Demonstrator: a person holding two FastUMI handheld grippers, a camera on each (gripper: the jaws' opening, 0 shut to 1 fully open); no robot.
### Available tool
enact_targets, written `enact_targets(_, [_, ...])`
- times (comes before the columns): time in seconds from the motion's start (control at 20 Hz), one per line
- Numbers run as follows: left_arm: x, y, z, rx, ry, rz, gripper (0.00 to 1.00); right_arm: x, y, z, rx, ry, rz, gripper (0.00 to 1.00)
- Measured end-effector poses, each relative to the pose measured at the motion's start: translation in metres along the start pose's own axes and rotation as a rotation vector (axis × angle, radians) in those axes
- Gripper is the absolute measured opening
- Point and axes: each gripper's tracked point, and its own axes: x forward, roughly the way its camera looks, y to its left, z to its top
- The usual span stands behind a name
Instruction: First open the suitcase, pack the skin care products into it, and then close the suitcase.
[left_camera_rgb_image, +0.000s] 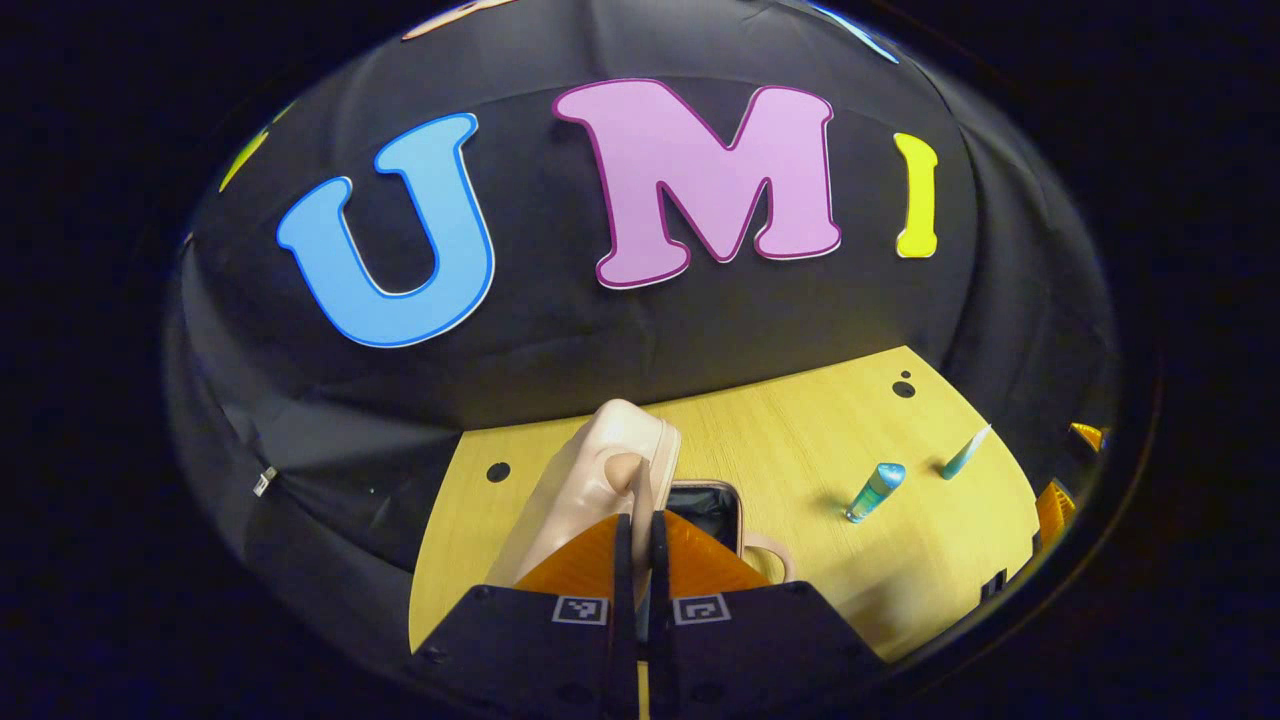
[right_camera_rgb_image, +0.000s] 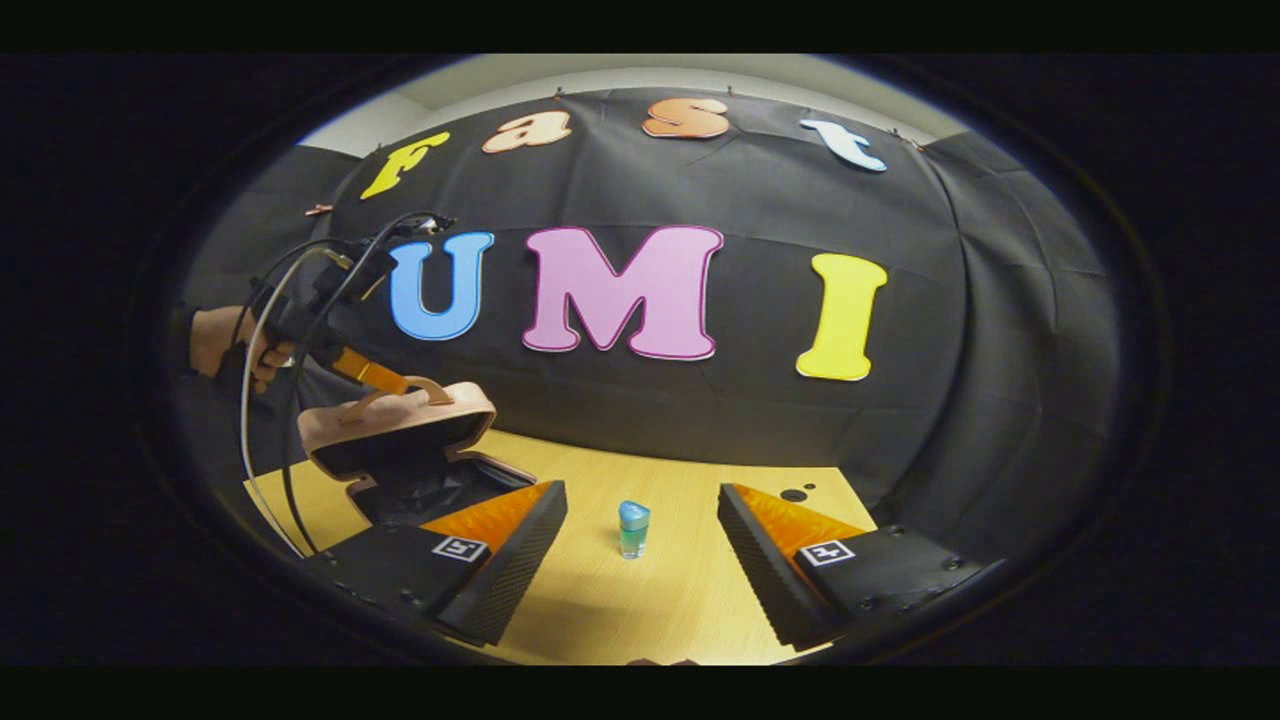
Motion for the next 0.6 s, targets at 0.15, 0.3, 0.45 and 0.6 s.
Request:
enact_targets(0.15, [-0.001, 0.005, 0.004, -0.106, -0.002, -0.005, 0.10, 0.006, -0.003, -0.007, 0.049, 0.036, 0.060, 0.97])
enact_targets(0.3, [-0.003, 0.032, 0.019, -0.218, -0.026, 0.025, 0.10, 0.009, -0.015, -0.008, 0.070, 0.043, 0.055, 0.97])
enact_targets(0.45, [-0.007, 0.081, 0.031, -0.256, -0.039, 0.085, 0.09, 0.012, -0.021, -0.005, 0.083, 0.029, 0.037, 0.96])
enact_targets(0.6, [-0.002, 0.133, 0.033, -0.290, -0.046, 0.136, 0.09, 0.017, -0.021, -0.008, 0.074, 0.045, 0.034, 0.96])
